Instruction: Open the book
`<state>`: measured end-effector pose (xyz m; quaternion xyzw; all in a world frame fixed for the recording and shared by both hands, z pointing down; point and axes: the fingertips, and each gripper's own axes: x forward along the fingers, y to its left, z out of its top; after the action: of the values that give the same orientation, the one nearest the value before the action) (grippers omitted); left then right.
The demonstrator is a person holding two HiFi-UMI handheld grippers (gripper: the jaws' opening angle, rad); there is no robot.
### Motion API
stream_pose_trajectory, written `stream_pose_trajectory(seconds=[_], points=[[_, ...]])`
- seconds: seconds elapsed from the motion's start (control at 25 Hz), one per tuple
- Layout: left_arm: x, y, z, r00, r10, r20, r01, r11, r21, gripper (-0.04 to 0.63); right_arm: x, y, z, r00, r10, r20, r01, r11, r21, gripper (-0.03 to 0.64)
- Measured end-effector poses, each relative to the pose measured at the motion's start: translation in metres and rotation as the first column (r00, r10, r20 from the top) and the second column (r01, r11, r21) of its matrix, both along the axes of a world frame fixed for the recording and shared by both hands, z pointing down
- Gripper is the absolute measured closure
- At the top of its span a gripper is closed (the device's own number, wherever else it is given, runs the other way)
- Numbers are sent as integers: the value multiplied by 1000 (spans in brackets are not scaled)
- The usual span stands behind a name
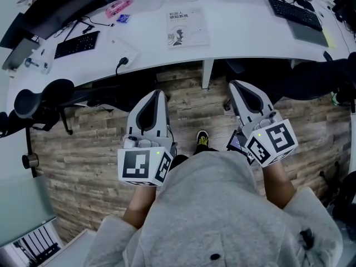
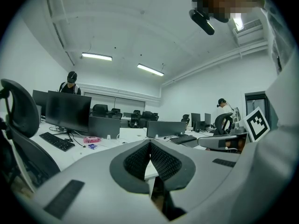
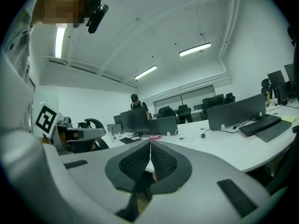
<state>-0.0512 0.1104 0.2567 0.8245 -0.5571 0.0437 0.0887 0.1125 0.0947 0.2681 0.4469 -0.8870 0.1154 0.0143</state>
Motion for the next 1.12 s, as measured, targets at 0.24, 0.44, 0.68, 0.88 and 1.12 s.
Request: stream_pose_trajectory(seconds=[0.24,0.44,0.68,0.88,1.12], points=[[10,-6,1,1000,8,17,-8,1000,-1,586,9,-7,4,1000,4,15,-4,1000,0,591],[22,-15,-3,1000,24,15,-24,1000,10,586,15,-11,0,1000,2,22,-2,1000,6,591],[31,-18,-8,999,33,32,-34,999,21,586,22,-14,0,999,14,30,-14,1000,9,591],[33,-15,-9,999,27,30,-28,999,28,586,19,-14,1,999,-8,50,8,1000,4,591],[28,-13,-11,999,10,39,-11,1000,29,586,13,-14,2,998,-26,52,26,1000,7,591]])
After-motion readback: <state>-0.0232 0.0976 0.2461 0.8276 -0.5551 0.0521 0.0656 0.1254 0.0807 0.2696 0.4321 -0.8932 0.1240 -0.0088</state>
